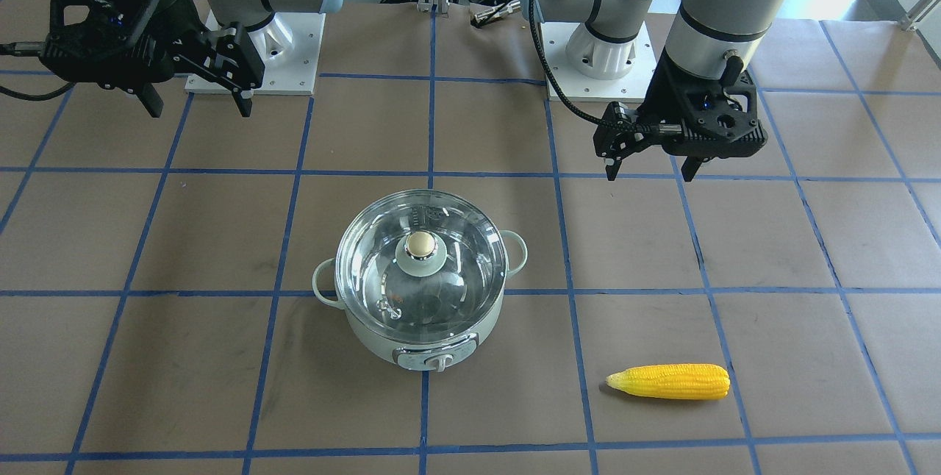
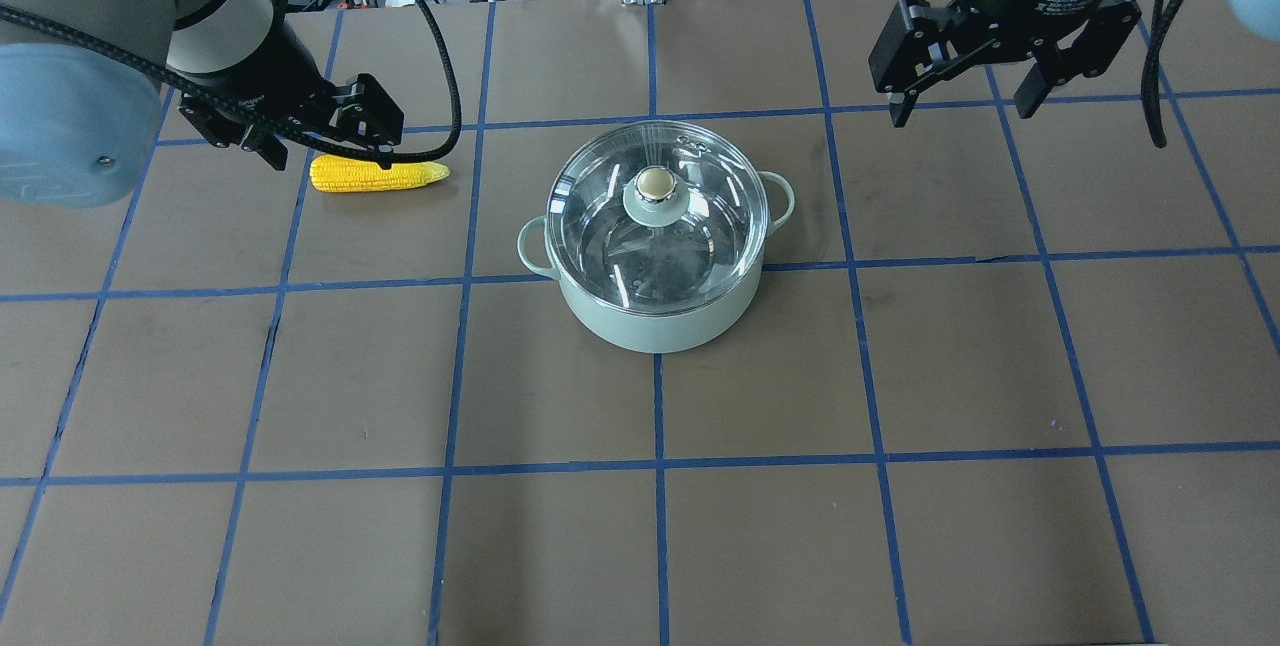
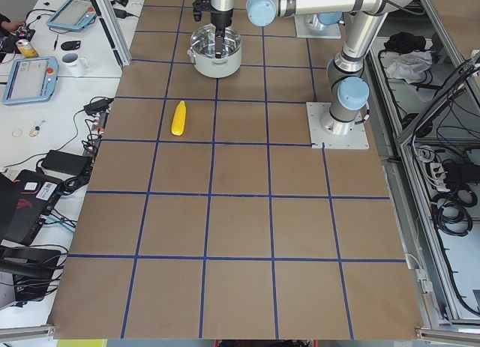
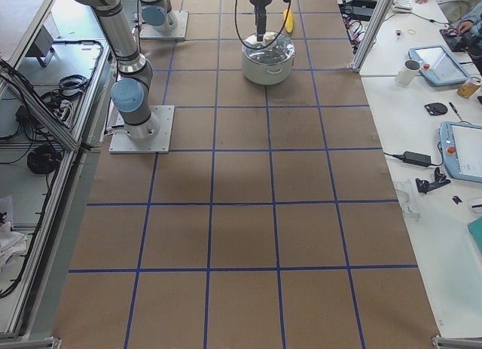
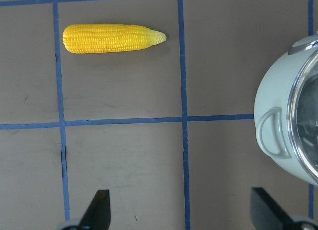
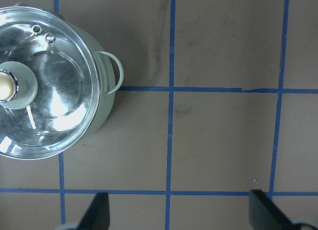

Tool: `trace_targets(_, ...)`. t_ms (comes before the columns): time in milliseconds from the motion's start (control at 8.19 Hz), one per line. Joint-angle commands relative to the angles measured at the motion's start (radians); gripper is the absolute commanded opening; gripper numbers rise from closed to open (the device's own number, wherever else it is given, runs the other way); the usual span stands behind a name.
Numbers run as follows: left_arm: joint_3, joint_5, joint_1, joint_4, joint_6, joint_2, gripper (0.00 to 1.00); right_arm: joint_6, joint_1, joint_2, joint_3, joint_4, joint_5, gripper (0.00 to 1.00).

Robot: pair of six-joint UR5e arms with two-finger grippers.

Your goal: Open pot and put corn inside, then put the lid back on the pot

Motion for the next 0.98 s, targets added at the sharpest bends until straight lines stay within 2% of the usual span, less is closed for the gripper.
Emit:
trace_targets(0, -0.001, 0.0, 0.0, 0.0, 0.0, -0.005, 1.0, -0.024, 0.0, 0.004, 0.002, -0.011, -0.01, 1.0)
trace_targets(366, 0.001, -0.001, 0.0, 0.005, 0.047, -0.01, 1.0, -0.015, 0.0, 0.013, 0.001, -0.026, -0.001, 1.0)
trace_targets(610, 0.001, -0.007, 0.009, 0.07, 0.388, -0.059, 1.0, -0.01, 0.003, 0.037, -0.012, -0.048, 0.003, 1.0)
trace_targets(733, 0.01, 0.0, 0.02, 0.083, 0.598, -0.089, 1.0, 0.009, 0.023, 0.069, -0.022, -0.083, 0.012, 1.0)
trace_targets(855, 0.013, 0.0, 0.021, 0.093, 0.715, -0.118, 1.0, 0.088, 0.078, 0.114, -0.047, -0.133, 0.031, 1.0)
